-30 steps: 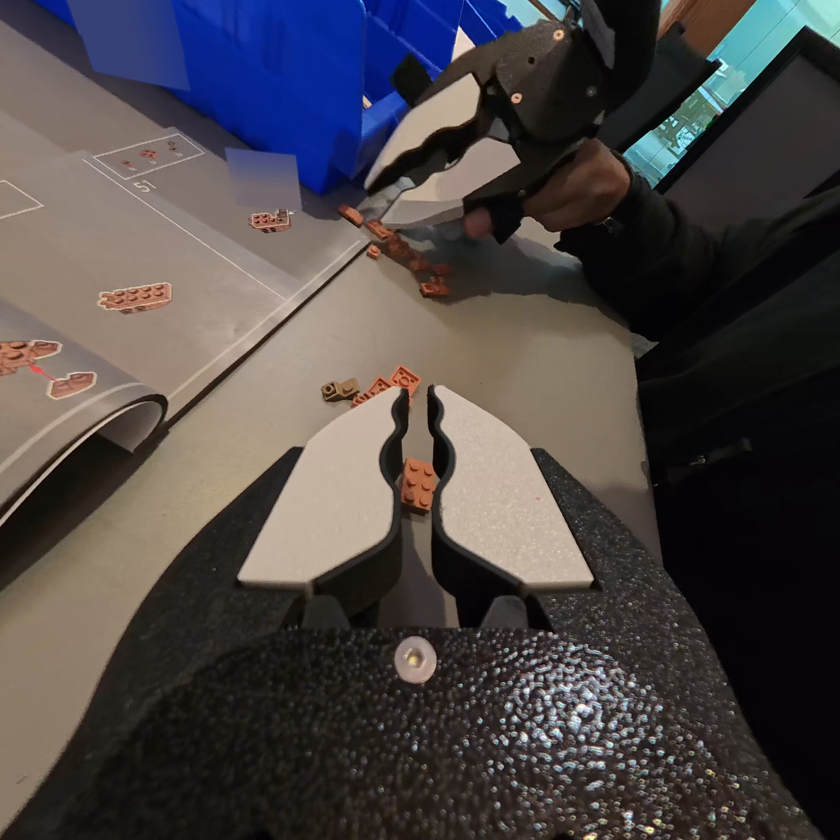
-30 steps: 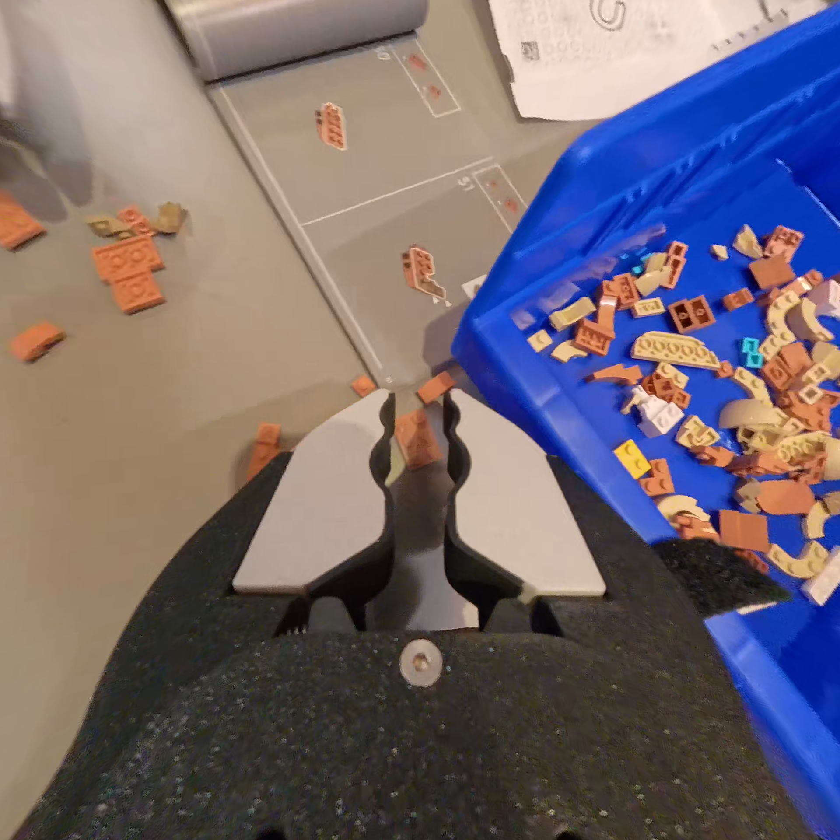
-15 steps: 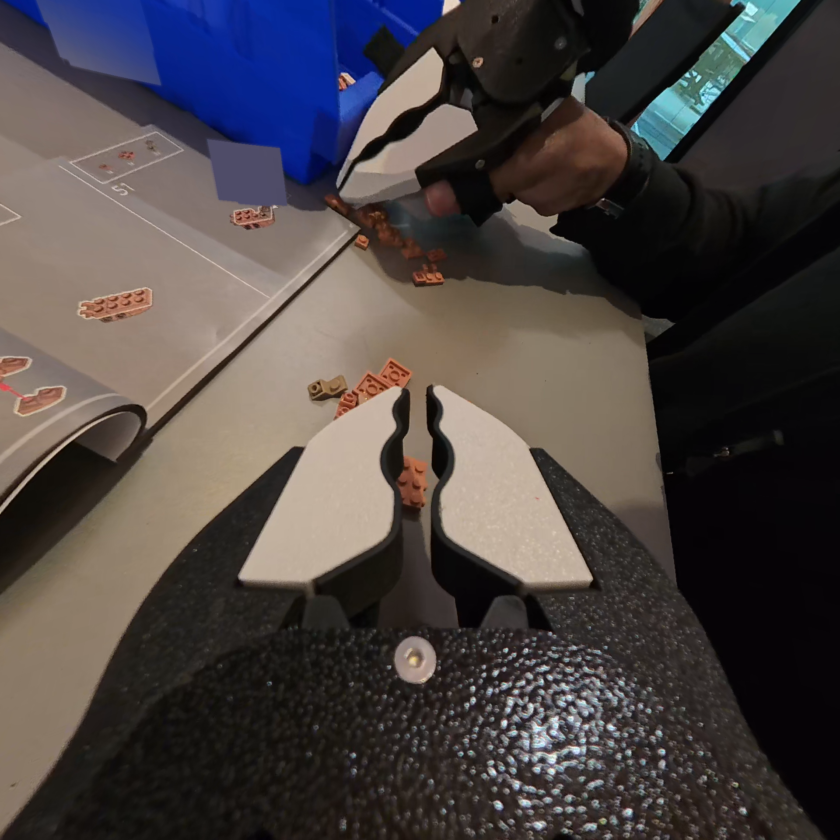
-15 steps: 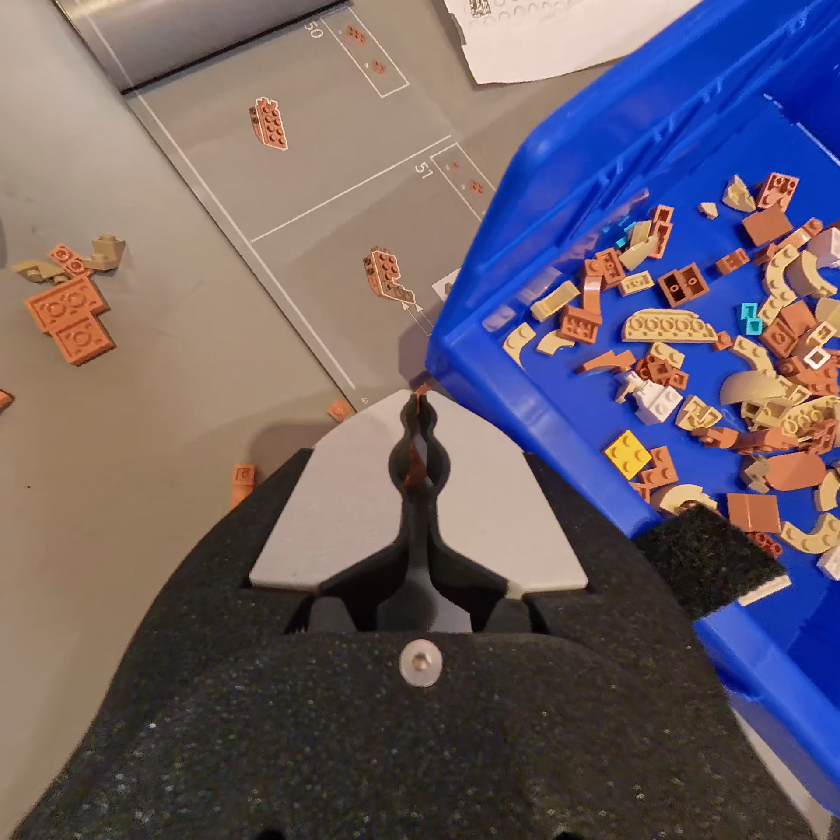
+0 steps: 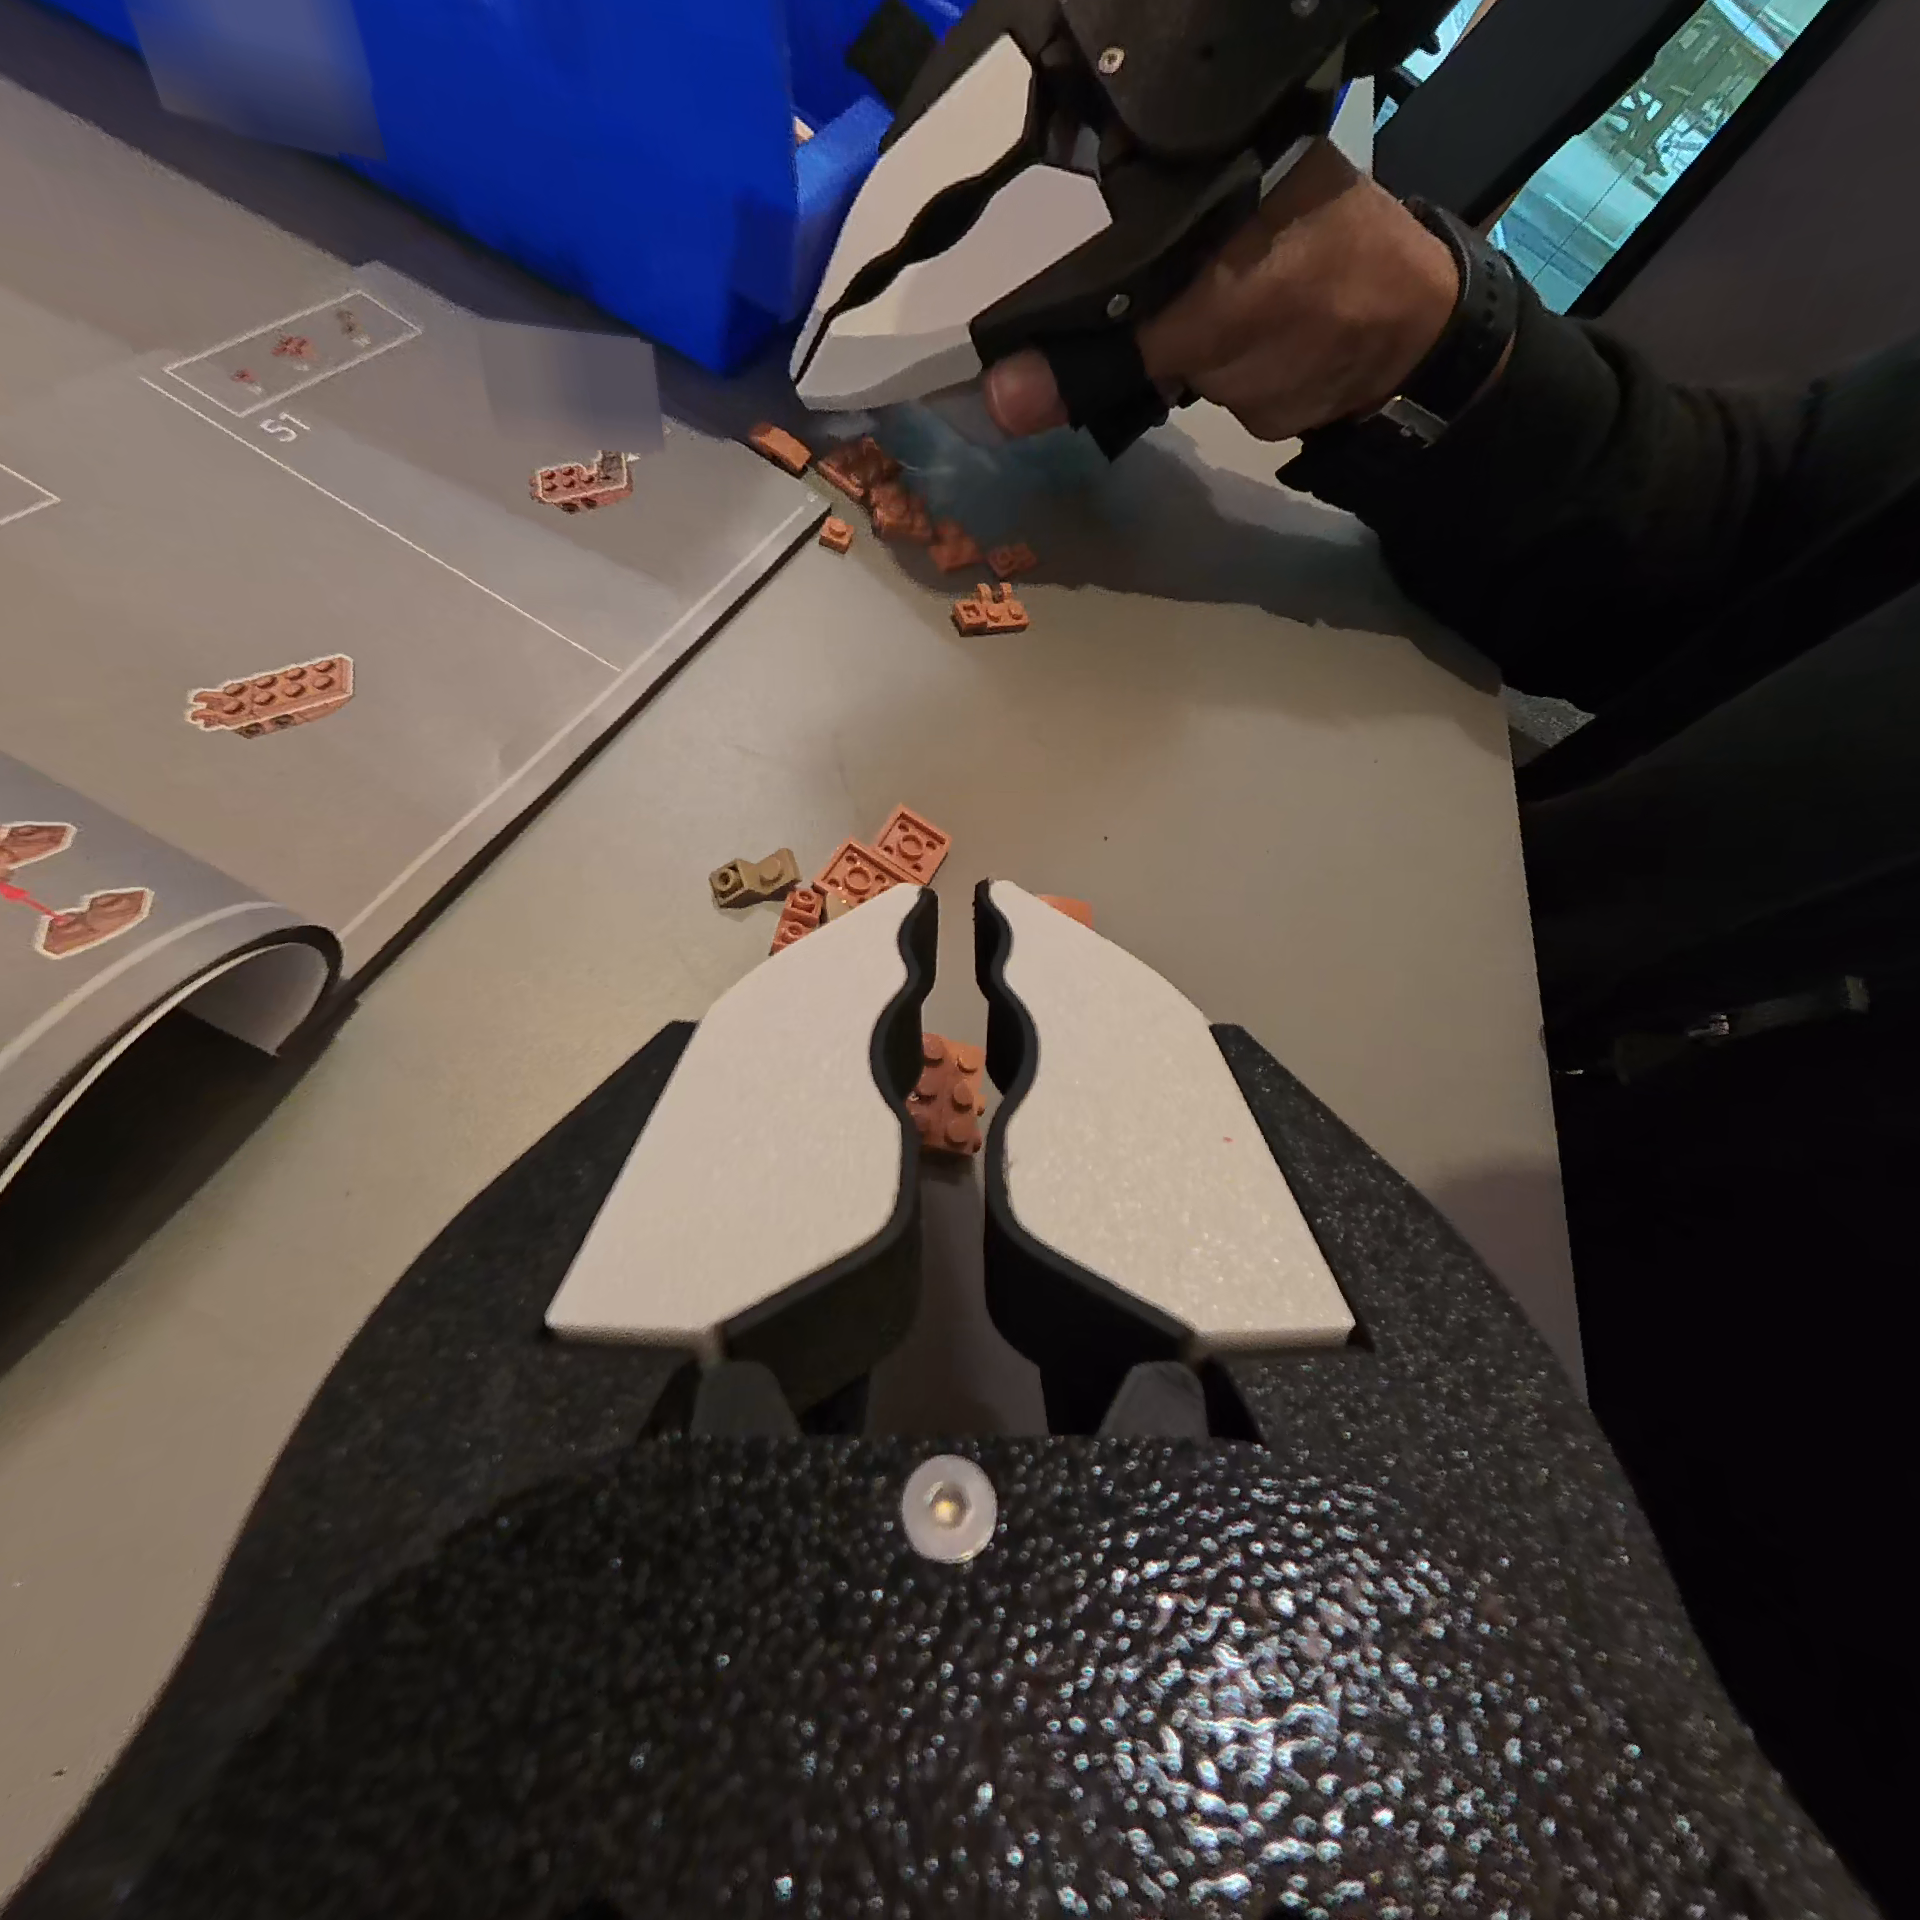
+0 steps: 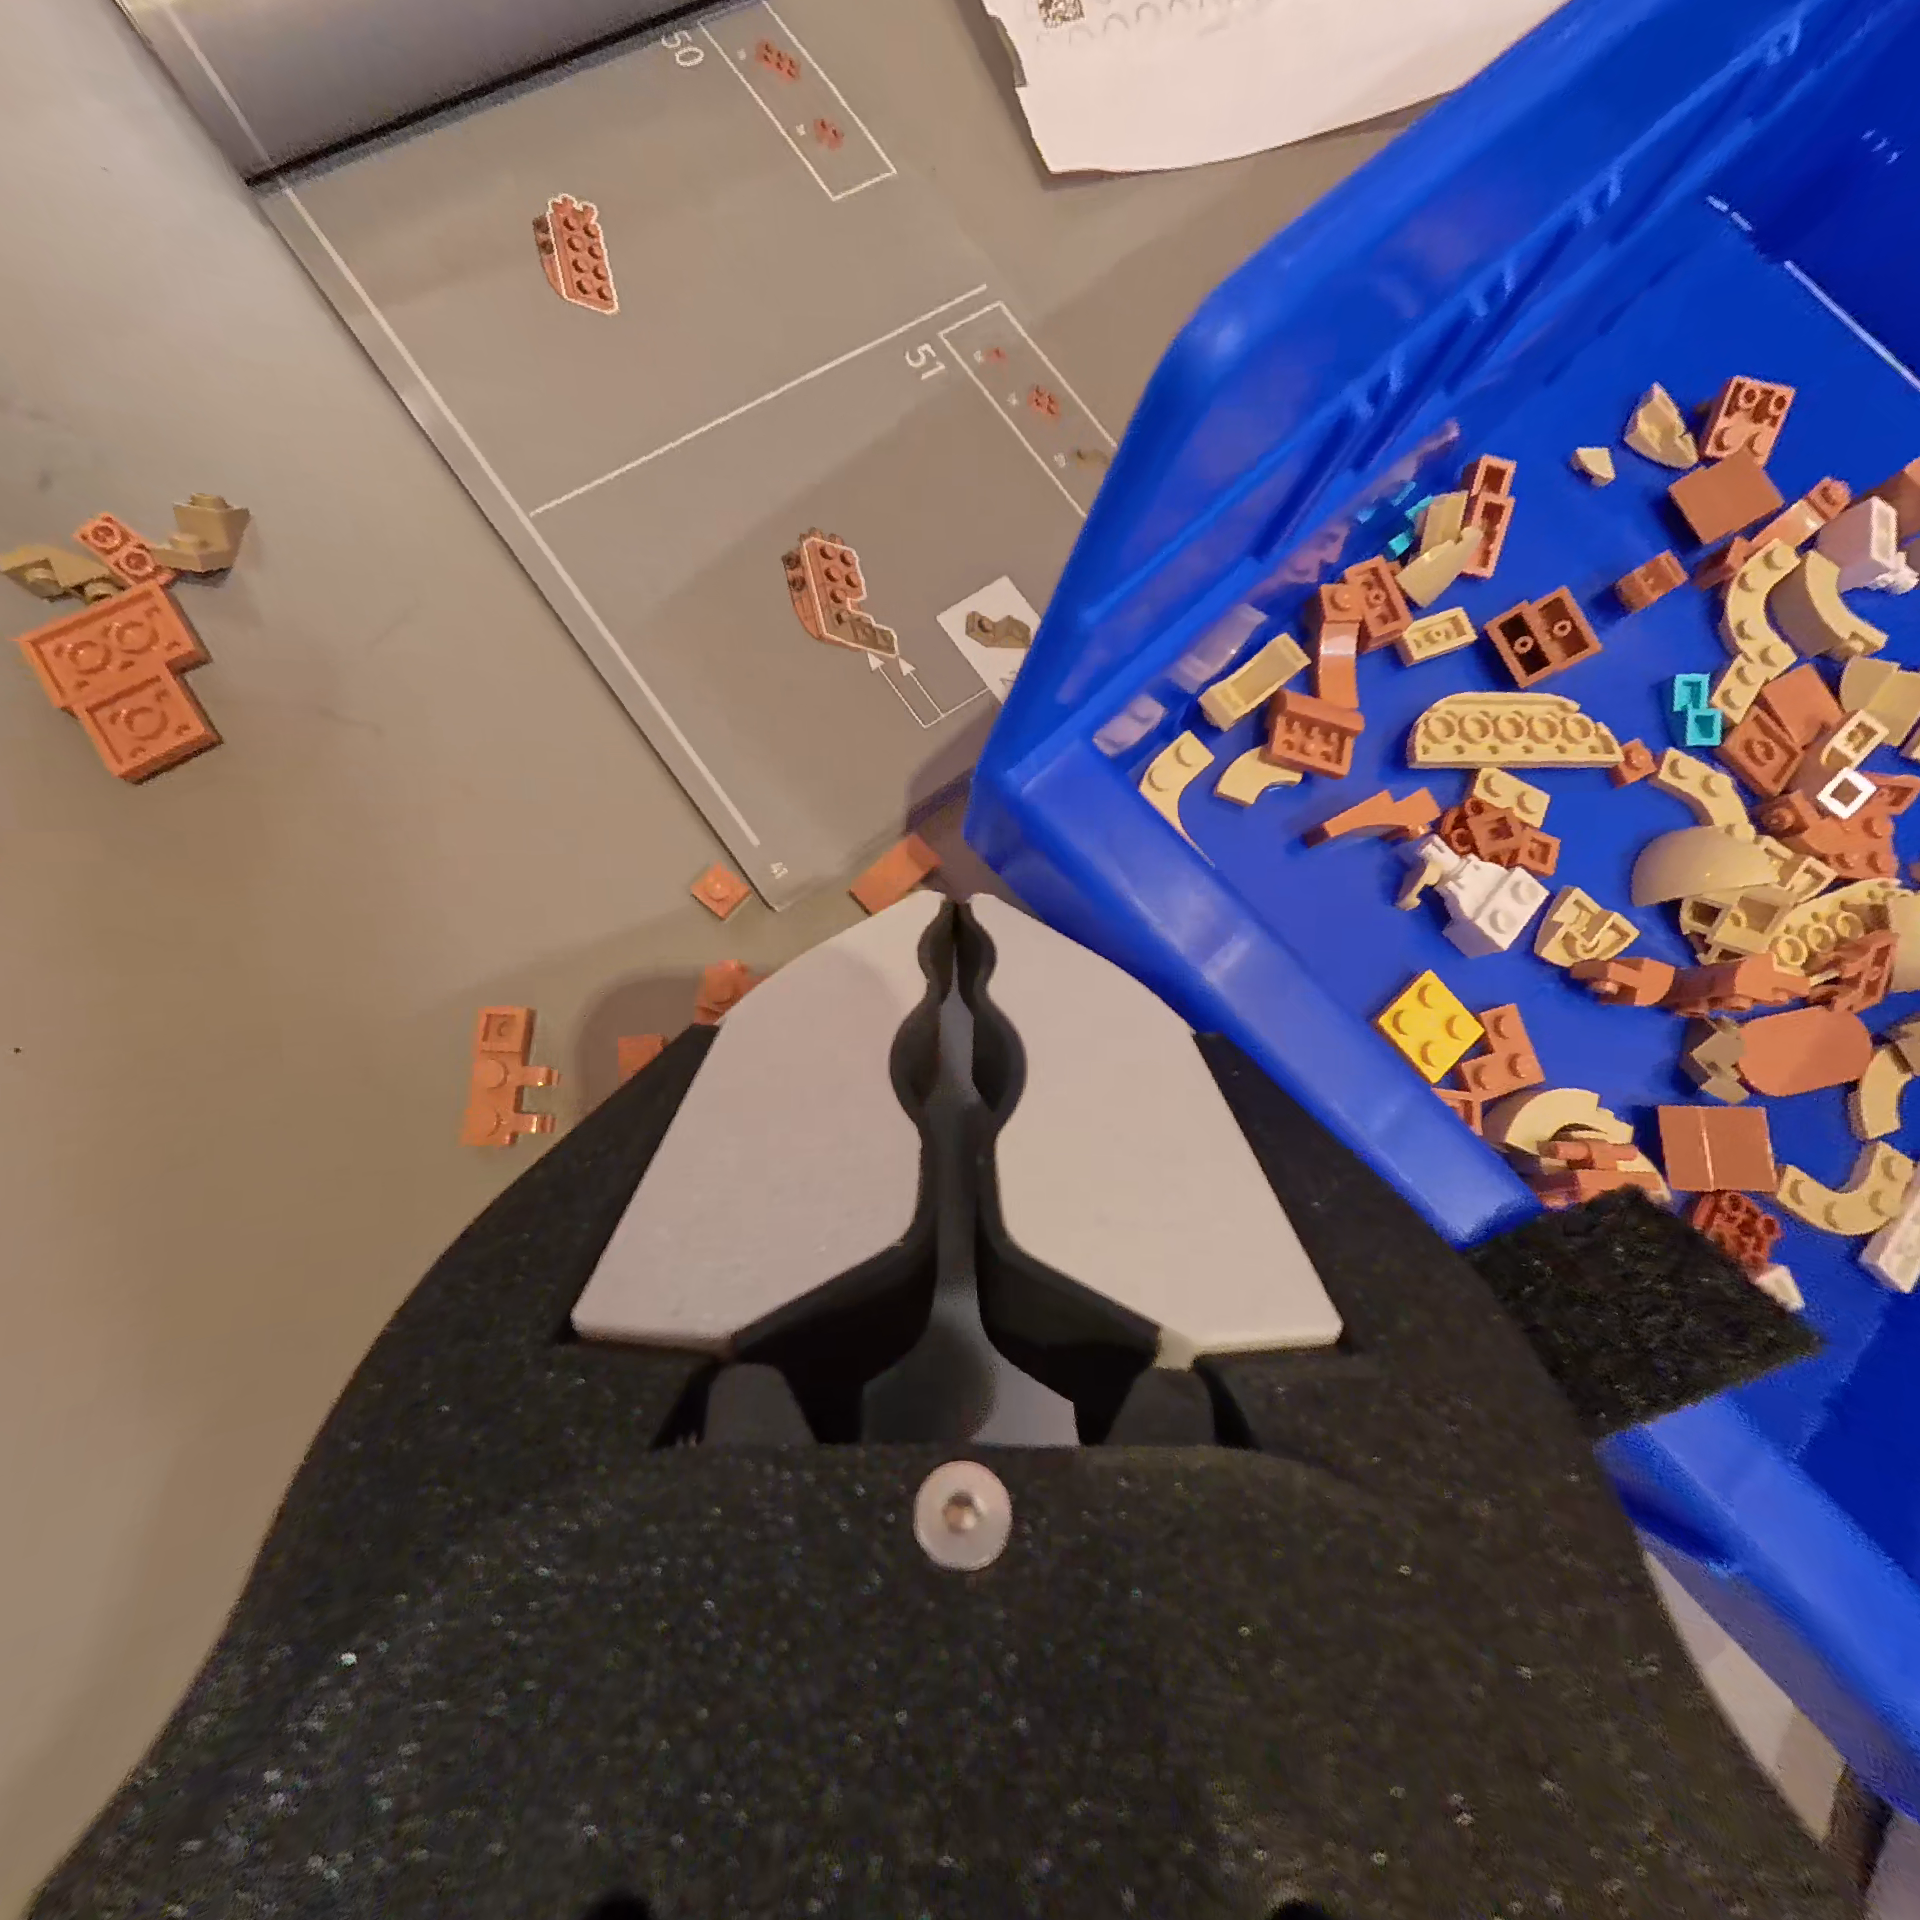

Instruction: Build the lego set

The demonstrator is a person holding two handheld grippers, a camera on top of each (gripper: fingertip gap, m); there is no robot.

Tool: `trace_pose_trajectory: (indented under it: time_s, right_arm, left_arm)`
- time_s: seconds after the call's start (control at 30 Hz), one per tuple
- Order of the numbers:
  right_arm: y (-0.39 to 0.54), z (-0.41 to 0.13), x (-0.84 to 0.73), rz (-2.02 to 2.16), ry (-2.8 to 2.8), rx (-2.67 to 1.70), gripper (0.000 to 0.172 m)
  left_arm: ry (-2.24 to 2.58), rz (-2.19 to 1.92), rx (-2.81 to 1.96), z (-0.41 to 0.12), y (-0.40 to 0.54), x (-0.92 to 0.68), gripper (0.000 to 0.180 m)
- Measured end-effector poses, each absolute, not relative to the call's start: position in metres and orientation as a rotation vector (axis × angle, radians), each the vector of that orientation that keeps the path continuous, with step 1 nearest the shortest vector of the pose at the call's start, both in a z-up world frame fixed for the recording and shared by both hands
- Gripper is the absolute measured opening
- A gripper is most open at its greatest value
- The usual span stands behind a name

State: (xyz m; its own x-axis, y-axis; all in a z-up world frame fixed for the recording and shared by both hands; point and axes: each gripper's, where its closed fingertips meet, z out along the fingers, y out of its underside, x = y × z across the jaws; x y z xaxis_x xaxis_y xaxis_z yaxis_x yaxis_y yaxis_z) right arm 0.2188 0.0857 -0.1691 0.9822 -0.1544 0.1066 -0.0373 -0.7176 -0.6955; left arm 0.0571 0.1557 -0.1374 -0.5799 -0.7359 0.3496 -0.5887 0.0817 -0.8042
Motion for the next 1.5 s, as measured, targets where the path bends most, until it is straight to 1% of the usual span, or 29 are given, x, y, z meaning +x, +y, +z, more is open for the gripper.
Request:
trace_pose_trajectory:
  time_s: [0.07,0.17,0.23,0.37,0.43,0.53,0.6,0.67,0.7,0.93,1.1,1.23,1.37,1.4,1.43,1.5]
  right_arm:
    - [0.087,-0.166,0.215,-0.194,0.077,-2.343,0.004]
    - [0.088,-0.149,0.208,-0.311,-0.112,-2.258,0.014]
    - [0.084,-0.136,0.215,-0.447,-0.177,-2.215,0.015]
    - [0.072,-0.118,0.238,-0.559,-0.205,-2.192,0.024]
    - [0.069,-0.123,0.244,-0.528,-0.256,-2.247,0.029]
    - [0.061,-0.152,0.259,-0.529,-0.375,-2.476,0.045]
    - [0.058,-0.168,0.269,-0.543,-0.434,-2.602,0.052]
    - [0.062,-0.173,0.269,-0.499,-0.483,-2.644,0.037]
    - [0.064,-0.174,0.267,-0.47,-0.487,-2.653,0.034]
    - [0.073,-0.16,0.274,-0.639,-0.324,-2.479,0.032]
    - [0.077,-0.155,0.284,-0.681,-0.41,-2.43,0.031]
    - [0.09,-0.162,0.292,-0.767,-0.547,-2.413,0.031]
    - [0.102,-0.155,0.309,-0.896,-0.573,-2.381,0.031]
    - [0.101,-0.151,0.312,-0.921,-0.549,-2.384,0.034]
    - [0.098,-0.145,0.311,-0.925,-0.525,-2.383,0.043]
    - [0.09,-0.131,0.299,-0.86,-0.473,-2.365,0.052]
  left_arm:
    - [2.199,-1.511,-1.36,-0.138,0.156,0.057,0.006]
    - [2.202,-1.495,-1.365,-0.141,0.157,0.058,0.006]
    - [2.202,-1.491,-1.371,-0.142,0.158,0.058,0.006]
    - [2.199,-1.492,-1.373,-0.142,0.159,0.058,0.006]
    - [2.202,-1.495,-1.371,-0.141,0.158,0.058,0.006]
    - [2.212,-1.497,-1.361,-0.141,0.155,0.057,0.006]
    - [2.217,-1.49,-1.353,-0.142,0.154,0.057,0.006]
    - [2.21,-1.482,-1.351,-0.141,0.155,0.058,0.006]
    - [2.203,-1.478,-1.352,-0.141,0.156,0.058,0.006]
    - [2.184,-1.468,-1.38,-0.144,0.163,0.06,0.006]
    - [2.219,-1.464,-1.36,-0.145,0.157,0.058,0.006]
    - [2.215,-1.453,-1.35,-0.144,0.157,0.058,0.006]
    - [2.207,-1.451,-1.367,-0.145,0.161,0.059,0.007]
    - [2.208,-1.45,-1.371,-0.146,0.161,0.059,0.007]
    - [2.211,-1.448,-1.374,-0.147,0.161,0.059,0.007]
    - [2.217,-1.442,-1.374,-0.148,0.161,0.058,0.008]
